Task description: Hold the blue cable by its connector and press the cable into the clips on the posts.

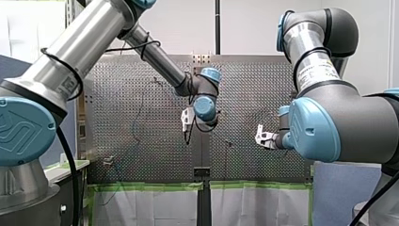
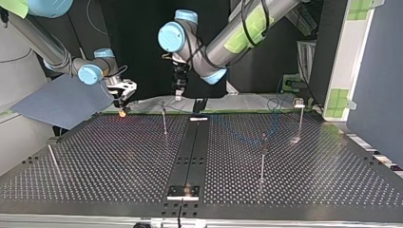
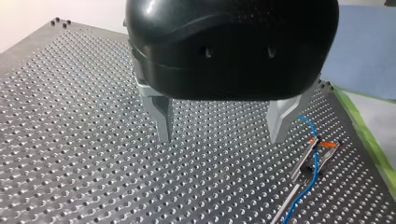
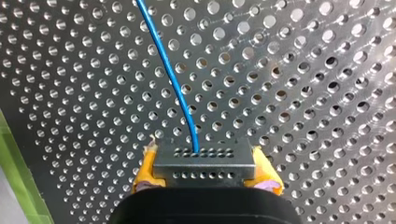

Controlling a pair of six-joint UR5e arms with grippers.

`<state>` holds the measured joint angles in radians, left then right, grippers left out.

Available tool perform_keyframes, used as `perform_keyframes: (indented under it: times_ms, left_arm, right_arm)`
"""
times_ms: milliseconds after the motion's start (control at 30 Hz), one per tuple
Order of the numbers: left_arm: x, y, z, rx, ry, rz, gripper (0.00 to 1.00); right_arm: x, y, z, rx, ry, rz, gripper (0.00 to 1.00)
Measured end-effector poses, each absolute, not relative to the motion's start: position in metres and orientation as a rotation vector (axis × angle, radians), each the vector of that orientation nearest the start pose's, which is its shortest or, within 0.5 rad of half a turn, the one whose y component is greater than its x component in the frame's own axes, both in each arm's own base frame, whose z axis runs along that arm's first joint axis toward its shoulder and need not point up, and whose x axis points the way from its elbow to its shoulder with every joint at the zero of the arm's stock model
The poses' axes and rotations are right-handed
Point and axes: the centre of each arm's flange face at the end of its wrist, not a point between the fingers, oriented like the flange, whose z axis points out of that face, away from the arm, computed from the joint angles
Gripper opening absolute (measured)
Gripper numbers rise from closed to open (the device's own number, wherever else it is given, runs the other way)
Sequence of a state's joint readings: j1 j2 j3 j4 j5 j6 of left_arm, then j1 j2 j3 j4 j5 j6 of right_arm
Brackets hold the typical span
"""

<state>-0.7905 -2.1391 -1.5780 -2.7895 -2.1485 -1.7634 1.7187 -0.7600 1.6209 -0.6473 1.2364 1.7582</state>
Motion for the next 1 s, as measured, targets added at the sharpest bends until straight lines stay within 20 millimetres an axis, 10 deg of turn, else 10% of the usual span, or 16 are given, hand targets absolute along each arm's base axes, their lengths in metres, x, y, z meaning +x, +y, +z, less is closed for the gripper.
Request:
perform_keyframes:
  times_ms: [600, 1000]
  left_arm:
    - [0.329, -0.449, 0.225, 0.119, 1.764, -0.198, 1.0]
    - [0.298, -0.417, 0.241, 0.118, 1.764, -0.197, 1.0]
  right_arm:
    - [0.25, -0.604, 0.041, 1.643, -1.331, 1.534, 0.0]
    - [0.241, -0.613, 0.085, 1.581, -1.296, 1.548, 0.0]
